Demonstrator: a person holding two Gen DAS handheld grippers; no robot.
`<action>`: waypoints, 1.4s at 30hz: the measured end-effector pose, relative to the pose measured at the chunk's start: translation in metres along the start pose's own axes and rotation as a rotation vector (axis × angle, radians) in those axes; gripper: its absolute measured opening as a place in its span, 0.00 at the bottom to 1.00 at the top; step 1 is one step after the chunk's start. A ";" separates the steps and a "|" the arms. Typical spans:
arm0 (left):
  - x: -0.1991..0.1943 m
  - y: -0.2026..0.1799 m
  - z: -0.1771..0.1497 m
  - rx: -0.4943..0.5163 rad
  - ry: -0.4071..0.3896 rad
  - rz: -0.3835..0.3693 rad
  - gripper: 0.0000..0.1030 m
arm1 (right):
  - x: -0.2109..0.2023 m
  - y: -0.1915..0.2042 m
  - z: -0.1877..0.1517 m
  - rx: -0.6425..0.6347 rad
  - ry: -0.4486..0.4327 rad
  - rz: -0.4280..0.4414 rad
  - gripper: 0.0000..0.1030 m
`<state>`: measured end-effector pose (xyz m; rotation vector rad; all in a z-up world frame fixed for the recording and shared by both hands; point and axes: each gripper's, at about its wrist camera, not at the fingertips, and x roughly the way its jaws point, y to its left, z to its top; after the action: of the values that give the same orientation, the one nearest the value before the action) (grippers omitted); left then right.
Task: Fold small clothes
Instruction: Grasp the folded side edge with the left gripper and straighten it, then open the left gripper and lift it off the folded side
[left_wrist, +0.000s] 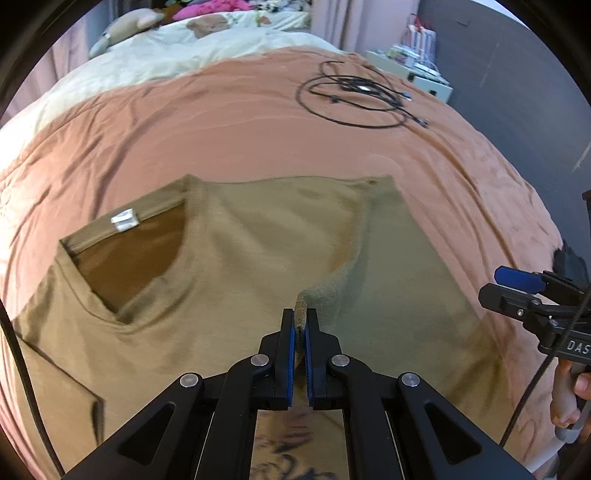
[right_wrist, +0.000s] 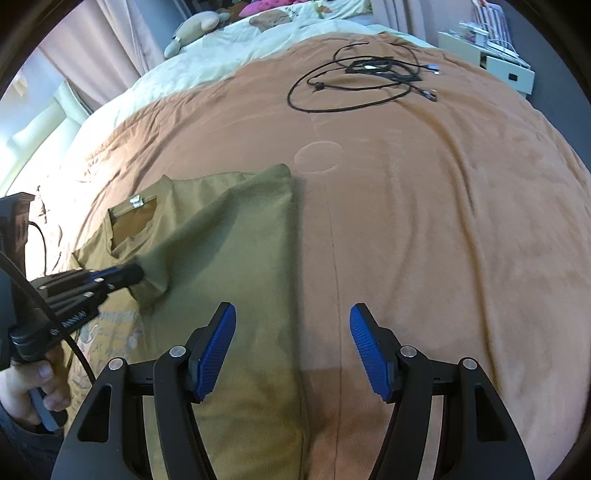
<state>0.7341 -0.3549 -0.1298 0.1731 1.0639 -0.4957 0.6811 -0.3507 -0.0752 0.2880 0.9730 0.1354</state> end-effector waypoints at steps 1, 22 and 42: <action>0.001 0.007 0.002 -0.011 0.000 0.008 0.05 | 0.005 0.001 0.004 -0.003 0.004 -0.007 0.61; 0.041 0.043 0.007 -0.051 0.037 0.054 0.36 | 0.099 0.015 0.089 -0.024 0.038 -0.141 0.46; 0.001 0.051 0.008 -0.092 0.000 0.071 0.41 | 0.076 0.023 0.094 0.018 0.010 -0.200 0.47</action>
<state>0.7650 -0.3135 -0.1318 0.1294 1.0750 -0.3820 0.8019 -0.3275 -0.0783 0.2046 1.0073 -0.0547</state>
